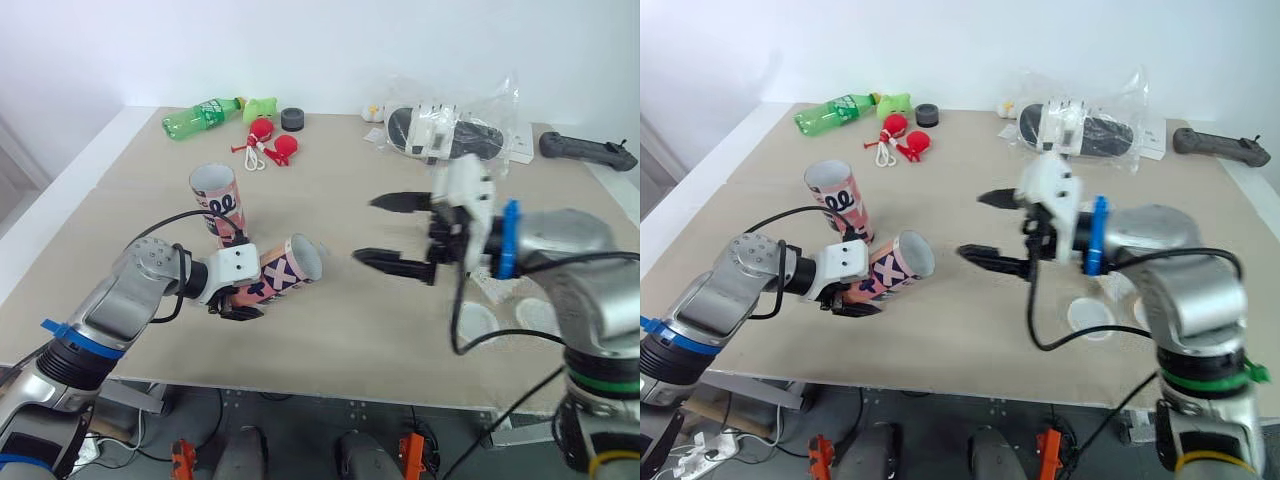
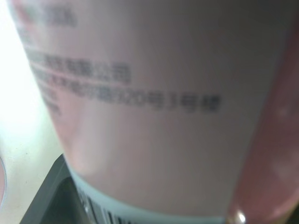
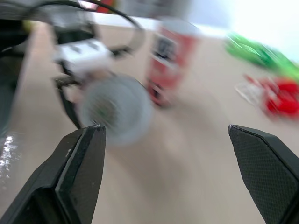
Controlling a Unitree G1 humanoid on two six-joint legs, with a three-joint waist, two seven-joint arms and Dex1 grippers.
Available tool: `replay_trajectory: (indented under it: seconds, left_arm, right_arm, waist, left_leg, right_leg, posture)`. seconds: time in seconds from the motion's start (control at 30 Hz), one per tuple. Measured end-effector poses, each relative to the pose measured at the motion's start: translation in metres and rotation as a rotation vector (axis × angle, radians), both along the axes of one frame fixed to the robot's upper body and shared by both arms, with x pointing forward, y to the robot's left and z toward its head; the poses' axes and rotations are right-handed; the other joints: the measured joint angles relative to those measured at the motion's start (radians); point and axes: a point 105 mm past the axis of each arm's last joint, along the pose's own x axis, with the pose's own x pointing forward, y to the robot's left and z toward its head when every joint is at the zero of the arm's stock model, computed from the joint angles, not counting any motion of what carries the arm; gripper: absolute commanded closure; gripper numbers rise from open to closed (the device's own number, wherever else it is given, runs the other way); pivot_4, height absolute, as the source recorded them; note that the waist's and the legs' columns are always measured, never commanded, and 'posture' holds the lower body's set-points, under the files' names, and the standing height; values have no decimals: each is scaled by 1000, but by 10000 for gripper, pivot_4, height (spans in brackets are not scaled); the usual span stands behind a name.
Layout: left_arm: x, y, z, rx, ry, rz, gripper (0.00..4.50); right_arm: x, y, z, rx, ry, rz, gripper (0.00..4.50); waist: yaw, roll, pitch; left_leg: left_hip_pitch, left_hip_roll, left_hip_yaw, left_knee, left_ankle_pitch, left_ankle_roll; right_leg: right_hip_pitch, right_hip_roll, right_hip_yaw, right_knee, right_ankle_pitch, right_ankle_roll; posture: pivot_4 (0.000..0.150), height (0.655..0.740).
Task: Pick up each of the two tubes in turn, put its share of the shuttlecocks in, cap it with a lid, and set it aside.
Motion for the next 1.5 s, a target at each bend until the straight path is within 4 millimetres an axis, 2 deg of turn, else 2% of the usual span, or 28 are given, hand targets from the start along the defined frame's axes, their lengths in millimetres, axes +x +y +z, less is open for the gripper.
replay_trajectory:
  seconds: [0.03,0.1,0.2,0.23,0.3,0.37,0.5,0.73,1.0,1.23,1.37,1.5]
  left_arm:
    - [0,0,0,0,2,3,13846]
    - [0,-5,-1,-10,4,-11,13846]
    - [0,-4,-1,-10,10,-11,13846]
    - [0,-4,-1,-9,11,-10,13846]
    - [0,-5,-2,-9,13,-14,13846]
    - [1,-6,-3,-7,12,-19,13846]
    - [1,-7,-3,-8,14,-27,13846]
    - [1,-10,-4,-12,18,-41,13846]
    - [0,-11,-3,-12,18,-51,13846]
    - [0,-10,-3,-10,16,-48,13846]
    - [-1,-10,-3,-9,17,-40,13846]
    - [-1,-10,-3,-8,18,-40,13846]
  right_arm:
    - [0,-5,-1,5,7,-23,303]
    - [-7,-34,-12,18,46,-126,303]
    - [-20,-96,-40,31,156,-372,303]
    - [-21,-99,-42,33,160,-383,303]
    - [-31,-122,-51,29,182,-473,303]
    - [-36,-132,-63,2,213,-516,303]
    - [-42,-141,-79,-44,246,-569,303]
    - [-27,-151,-102,-76,263,-662,303]
    - [2,-145,-110,-45,245,-662,303]
    - [17,-146,-117,-25,252,-674,303]
    - [31,-145,-126,43,265,-691,303]
    - [36,-143,-129,55,262,-688,303]
  waist:
    - [-1,0,0]
    - [5,0,-1]
    - [1,0,-1]
    - [-1,1,-2]
    - [-4,3,-2]
    - [-7,3,-2]
    - [-12,3,-2]
    - [-14,2,-2]
    - [-14,2,-2]
    - [-16,2,-2]
    - [-18,2,-2]
    - [-18,2,-2]
  left_leg:
    - [0,0,0,0,0,0]
    - [0,-1,-2,0,0,0]
    - [1,-3,0,-1,0,0]
    - [1,-3,0,-1,0,1]
    - [2,-4,0,-1,0,1]
    - [3,-4,0,0,0,1]
    - [3,-5,0,1,0,1]
    - [4,-11,0,1,0,1]
    - [3,-12,0,1,0,1]
    - [3,-13,0,0,0,1]
    - [3,-13,0,0,0,1]
    - [3,-13,0,0,0,1]
  right_leg:
    - [0,0,0,0,0,0]
    - [1,0,-1,0,-1,0]
    - [2,-2,0,-1,-2,1]
    - [2,-3,1,-1,-2,2]
    - [2,-3,1,-1,-1,2]
    - [3,-3,1,-1,-1,2]
    - [4,-4,2,-1,-2,0]
    - [7,-11,2,-2,-4,4]
    - [8,-12,1,-3,-3,9]
    - [8,-12,1,-3,-3,10]
    - [8,-12,1,-3,-2,10]
    - [8,-12,1,-3,-3,9]
  posture:
    - [1500,7400]
    - [1500,7400]
    - [1500,7400]
    - [1500,7400]
    - [1500,7400]
    - [1500,7400]
    - [1500,7400]
    - [1500,7400]
    - [1500,7400]
    - [1500,7400]
    - [1500,7400]
    - [1500,7400]
